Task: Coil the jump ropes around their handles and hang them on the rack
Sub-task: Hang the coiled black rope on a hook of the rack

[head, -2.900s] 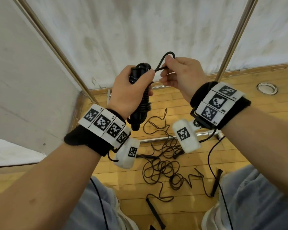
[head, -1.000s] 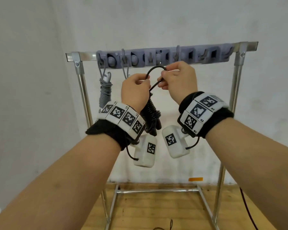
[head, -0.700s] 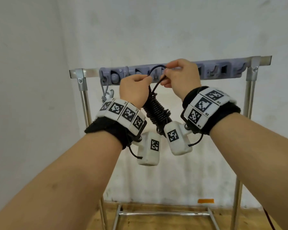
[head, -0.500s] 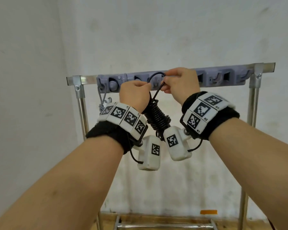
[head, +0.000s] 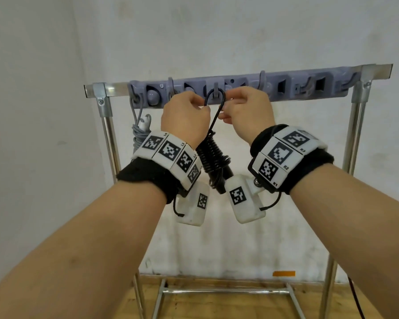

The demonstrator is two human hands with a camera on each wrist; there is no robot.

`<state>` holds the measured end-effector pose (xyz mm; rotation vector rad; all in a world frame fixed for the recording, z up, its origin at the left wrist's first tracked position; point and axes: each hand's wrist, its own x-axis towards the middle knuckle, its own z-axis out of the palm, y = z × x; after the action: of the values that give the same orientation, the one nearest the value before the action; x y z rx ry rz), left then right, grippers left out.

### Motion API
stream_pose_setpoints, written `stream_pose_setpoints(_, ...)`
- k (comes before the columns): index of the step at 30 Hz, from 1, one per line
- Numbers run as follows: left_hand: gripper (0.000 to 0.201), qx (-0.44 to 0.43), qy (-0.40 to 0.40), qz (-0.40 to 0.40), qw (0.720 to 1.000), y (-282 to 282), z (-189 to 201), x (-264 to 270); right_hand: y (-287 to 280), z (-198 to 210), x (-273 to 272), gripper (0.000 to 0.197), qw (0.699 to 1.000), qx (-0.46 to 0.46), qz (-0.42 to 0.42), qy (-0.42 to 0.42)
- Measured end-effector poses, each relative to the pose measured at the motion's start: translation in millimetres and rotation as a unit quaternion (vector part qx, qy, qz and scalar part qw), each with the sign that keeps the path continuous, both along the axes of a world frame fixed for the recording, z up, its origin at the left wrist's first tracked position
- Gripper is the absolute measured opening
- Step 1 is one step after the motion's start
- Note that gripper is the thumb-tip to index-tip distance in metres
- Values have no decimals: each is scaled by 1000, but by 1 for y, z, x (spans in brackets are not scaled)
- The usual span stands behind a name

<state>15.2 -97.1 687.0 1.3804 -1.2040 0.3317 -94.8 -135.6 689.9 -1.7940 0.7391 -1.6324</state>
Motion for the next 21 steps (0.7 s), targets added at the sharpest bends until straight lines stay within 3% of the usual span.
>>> stream_pose_setpoints(3, 19, -41, -68, 5, 997, 11, -12, 0, 7, -14, -5, 25, 997, -41, -56, 41)
stream_pose_setpoints(6, 22, -98, -187, -9, 977, 27, -36, -1, 17, -37, -17, 18, 989, -92, -101, 62)
stream_pose_setpoints(10, 21, -92, -283, -66, 952, 45, -88, -4, 35, -93, -37, 7, 989, -91, -87, 75)
stream_pose_setpoints(16, 19, 104, -247, -180, 947, 61, -206, -3, 44, -215, -58, 12, 980, 10, -33, 194)
stream_pose_setpoints(21, 24, 289, -200, -221, 910, 59, -327, 3, 39, -330, -62, 9, 929, 110, 14, 353)
